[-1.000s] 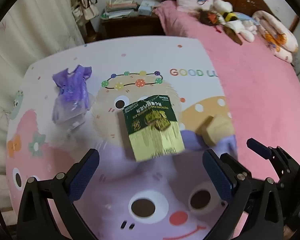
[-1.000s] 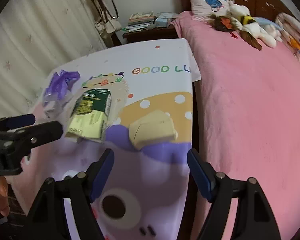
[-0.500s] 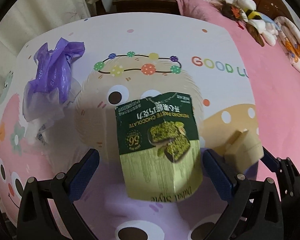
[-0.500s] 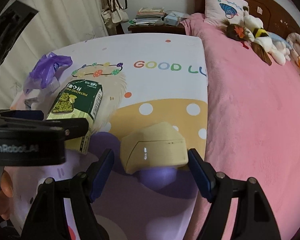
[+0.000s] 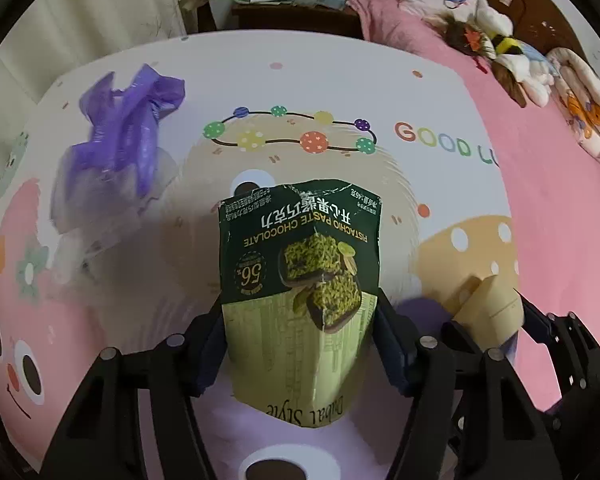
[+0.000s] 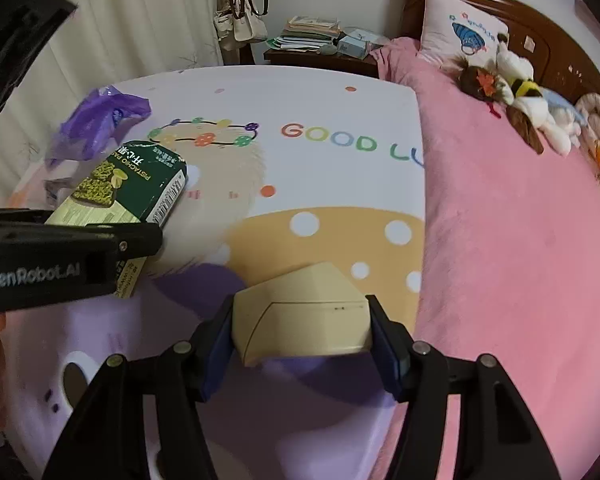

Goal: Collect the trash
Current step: 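Grasp the green pistachio chocolate bag with the left tool while the right tool grasps the beige box, then carry the green bag and beige box down over the bin with both tools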

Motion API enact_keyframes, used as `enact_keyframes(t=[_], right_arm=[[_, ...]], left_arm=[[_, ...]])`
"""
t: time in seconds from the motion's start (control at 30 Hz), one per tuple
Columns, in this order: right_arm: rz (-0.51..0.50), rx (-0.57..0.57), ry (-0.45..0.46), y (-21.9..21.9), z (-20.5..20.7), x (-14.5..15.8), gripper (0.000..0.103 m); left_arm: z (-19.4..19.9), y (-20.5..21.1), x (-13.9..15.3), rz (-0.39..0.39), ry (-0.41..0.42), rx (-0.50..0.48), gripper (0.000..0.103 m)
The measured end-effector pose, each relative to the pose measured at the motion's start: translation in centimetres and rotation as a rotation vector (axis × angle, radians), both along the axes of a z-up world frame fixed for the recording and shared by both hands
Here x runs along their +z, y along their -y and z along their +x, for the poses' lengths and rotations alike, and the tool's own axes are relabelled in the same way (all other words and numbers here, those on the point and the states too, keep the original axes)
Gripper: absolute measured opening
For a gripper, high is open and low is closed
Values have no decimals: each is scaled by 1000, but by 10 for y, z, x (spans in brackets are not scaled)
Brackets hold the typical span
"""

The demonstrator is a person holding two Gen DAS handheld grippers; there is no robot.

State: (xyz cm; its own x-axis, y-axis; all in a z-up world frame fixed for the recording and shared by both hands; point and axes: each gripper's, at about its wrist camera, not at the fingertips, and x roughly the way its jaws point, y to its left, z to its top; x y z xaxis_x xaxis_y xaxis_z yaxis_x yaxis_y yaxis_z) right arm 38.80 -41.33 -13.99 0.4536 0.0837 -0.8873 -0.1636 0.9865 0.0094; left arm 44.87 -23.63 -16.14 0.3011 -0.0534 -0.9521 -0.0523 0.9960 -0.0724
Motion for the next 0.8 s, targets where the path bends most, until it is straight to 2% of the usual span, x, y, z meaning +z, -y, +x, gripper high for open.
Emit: enact_keyframes(t=[0.23,0.4,0.67,0.8], right_arm=[[59,-8,8,-17,-27,16,61],[107,1,27,-39,-64,39,61],[158,22,28,-93,-144,67,61],[165,19,39,-126,-187,76,61]], left_arm=[[-39,-8,24,23,52,-63,62],[-89,-30,57,14,92,-83,62],[-202,-96,106,-14,151,-106,62],[-257,-134,120,-14,168,-140,62]])
